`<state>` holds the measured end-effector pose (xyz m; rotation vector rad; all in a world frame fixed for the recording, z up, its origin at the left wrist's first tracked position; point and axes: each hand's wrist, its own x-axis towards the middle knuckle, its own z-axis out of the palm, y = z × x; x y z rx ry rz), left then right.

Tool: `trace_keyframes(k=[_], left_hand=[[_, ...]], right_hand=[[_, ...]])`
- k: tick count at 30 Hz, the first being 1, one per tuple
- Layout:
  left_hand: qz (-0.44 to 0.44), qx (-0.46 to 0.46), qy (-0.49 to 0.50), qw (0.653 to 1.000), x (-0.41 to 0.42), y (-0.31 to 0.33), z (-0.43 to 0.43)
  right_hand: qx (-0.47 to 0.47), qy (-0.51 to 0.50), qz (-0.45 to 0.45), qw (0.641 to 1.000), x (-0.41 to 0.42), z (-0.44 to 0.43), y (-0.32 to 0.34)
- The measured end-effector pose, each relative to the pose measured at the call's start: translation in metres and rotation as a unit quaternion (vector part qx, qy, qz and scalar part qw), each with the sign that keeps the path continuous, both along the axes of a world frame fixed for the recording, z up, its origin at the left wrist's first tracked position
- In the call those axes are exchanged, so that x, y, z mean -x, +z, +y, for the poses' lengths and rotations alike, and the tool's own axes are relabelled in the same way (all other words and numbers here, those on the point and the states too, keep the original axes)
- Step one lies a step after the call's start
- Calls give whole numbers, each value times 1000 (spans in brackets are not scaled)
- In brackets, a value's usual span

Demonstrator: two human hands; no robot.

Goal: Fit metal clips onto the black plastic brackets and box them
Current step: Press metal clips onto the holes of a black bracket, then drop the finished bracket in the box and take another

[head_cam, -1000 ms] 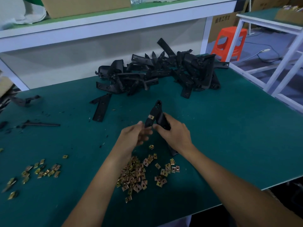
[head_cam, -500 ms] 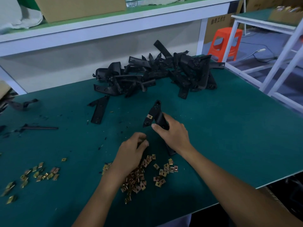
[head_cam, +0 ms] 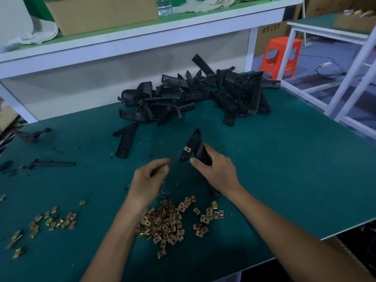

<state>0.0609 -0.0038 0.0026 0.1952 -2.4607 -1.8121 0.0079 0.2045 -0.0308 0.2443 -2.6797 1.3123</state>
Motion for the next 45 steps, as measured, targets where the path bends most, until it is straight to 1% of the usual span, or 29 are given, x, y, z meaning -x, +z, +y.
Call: trace_keyframes(k=[2, 5, 7, 11, 14, 25, 33, 37, 45], left_hand=[[21, -27, 18, 999, 8, 9, 2], [48, -44, 38, 997, 23, 25, 8], [50, -55, 25, 997, 33, 34, 14], [43, -50, -8, 998, 49, 46, 28], [30, -57, -4, 998, 57, 49, 36], [-4, -20, -10, 1000, 66, 50, 46], [-33, 7, -38, 999, 77, 58, 42], [-53, 2, -42, 998, 80, 59, 46], [-73, 12, -36, 997, 79, 54, 54]], right_hand=[[-20, -4, 5, 1000, 0, -1, -1], [-39, -6, 14, 999, 0, -1, -3], [-46, -7, 21, 999, 0, -1, -4], [-54, -11, 28, 998, 1, -2, -7], [-57, -19, 28, 998, 2, -2, -9], [-60, -16, 28, 998, 3, -2, -11], [-80, -17, 36, 996, 6, -2, -15], [-83, -20, 50, 995, 8, -4, -17], [-89, -22, 43, 995, 8, -4, -17]])
